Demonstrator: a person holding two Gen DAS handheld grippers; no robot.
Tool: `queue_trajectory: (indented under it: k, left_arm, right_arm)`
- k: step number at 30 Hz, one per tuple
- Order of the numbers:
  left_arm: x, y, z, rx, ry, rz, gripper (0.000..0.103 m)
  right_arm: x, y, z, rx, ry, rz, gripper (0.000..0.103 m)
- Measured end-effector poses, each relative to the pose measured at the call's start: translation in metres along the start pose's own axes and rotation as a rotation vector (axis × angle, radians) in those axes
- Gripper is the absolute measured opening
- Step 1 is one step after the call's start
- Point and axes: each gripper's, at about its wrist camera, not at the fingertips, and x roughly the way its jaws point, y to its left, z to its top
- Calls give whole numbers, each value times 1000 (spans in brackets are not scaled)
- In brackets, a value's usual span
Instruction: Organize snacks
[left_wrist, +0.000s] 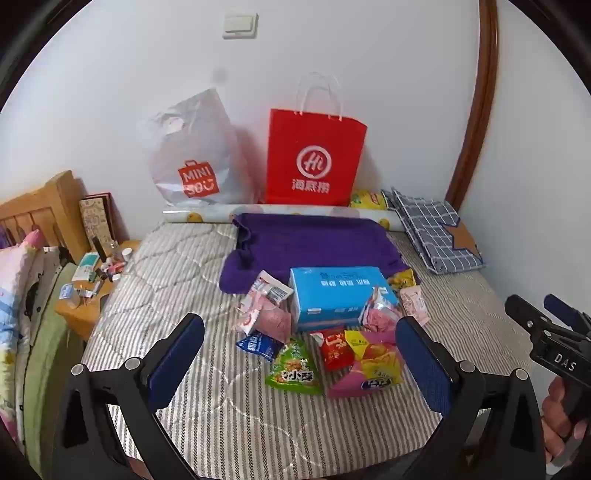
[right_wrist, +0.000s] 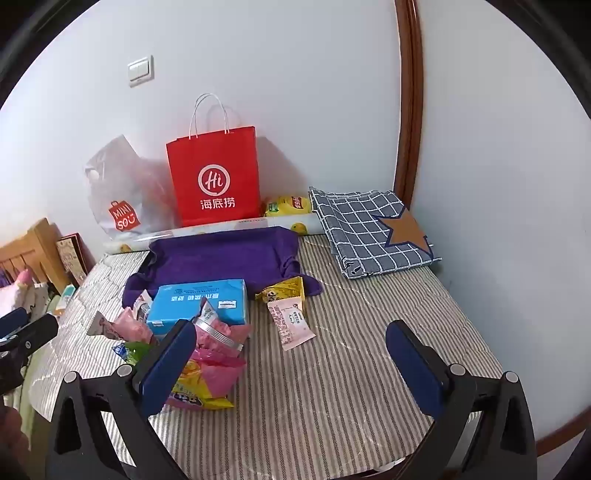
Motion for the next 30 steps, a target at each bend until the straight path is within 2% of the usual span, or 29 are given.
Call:
queue_trajectory:
  k: [3,4,7,17,30]
  left_arm:
    - [4,-5,0,24,4,14,102]
    - [-5,-13,-1,37,-34,18,102]
    - [-7,-18,0,28,-25,1,102]
    - [-11,-9,4,11,-26,-30,102]
    - [-16,-11,4,16,-31,-30,102]
  right_arm:
    - [0,1,0,-11,-3,-5,103]
    - [0,1,-1,-15,-4,-8,103]
    - [-7,4,2,-14,-23,-6,103]
    - [-15,-2,4,10,-40,7,103]
    - [-22,3,4,7,-56,19,103]
